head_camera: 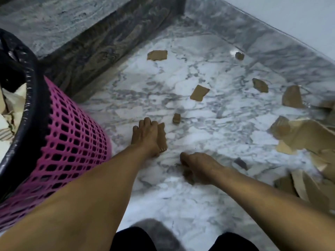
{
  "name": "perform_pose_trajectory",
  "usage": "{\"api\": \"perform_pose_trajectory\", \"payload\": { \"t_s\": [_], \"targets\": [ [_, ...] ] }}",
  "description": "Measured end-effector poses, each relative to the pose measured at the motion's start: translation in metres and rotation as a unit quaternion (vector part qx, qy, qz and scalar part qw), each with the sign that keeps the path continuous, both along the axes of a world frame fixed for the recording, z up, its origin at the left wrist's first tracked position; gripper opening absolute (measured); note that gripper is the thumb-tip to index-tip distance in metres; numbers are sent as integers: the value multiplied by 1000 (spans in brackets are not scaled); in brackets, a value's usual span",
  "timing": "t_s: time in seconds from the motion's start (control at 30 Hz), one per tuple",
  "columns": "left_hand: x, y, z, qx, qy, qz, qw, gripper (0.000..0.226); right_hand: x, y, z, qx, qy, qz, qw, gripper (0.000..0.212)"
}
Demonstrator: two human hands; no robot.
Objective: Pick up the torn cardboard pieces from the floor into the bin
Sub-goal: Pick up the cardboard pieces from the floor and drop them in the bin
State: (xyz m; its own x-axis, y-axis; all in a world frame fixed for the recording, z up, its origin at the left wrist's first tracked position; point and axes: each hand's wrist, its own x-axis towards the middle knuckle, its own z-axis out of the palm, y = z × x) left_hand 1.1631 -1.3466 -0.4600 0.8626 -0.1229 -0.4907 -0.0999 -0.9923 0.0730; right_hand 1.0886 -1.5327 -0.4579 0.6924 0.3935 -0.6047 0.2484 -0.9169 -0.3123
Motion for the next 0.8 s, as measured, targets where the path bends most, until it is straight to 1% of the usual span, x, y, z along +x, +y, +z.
{"api": "perform_pose_trajectory", "payload": {
  "t_s": [0.07, 0.13, 0.2, 0.27, 0.33, 0.43, 0.5, 0.53, 0.57, 0.63, 0.7, 0.8],
  "targets": [
    [11, 0, 3, -14, 16, 16, 1000, 82, 10, -2, 2, 19, 19, -43, 999, 28],
    [22, -1, 6, -37, 36, 42, 998, 78, 23, -8, 7, 37, 17, -97, 994, 17],
    [33, -3, 7, -60, 46, 56, 996, 69, 34, -14, 15, 36, 26, -114, 992, 13],
    [41, -9, 5, -95, 52, 75, 991, 57, 37, -20, 19, 26, 41, -118, 992, 20],
    [48, -16, 4, -130, 58, 101, 985, 53, 34, -22, 20, 20, 57, -128, 990, 33],
    [54, -28, 3, -183, 71, 135, 971, 59, 20, -21, 11, 19, 68, -108, 992, 56],
    [54, -38, 5, -196, 68, 119, 971, 65, 7, -19, 3, 17, 19, -80, 996, 68],
    [52, -42, 4, -195, 63, 103, 973, 66, 0, -17, 0, 12, -23, -62, 998, 65],
    [50, -45, 3, -194, 50, 90, 976, 67, -4, -15, -4, 7, -64, -43, 997, 58],
    [49, -52, -2, -202, 20, 74, 976, 66, -9, -9, -9, 16, -103, -26, 994, 43],
    [51, -57, -7, -222, -2, 77, 972, 59, -5, -7, -12, 29, -84, -47, 995, 31],
    [58, -63, -9, -255, -8, 86, 963, 50, 22, -20, -10, 51, -10, -129, 990, 19]
  ]
}}
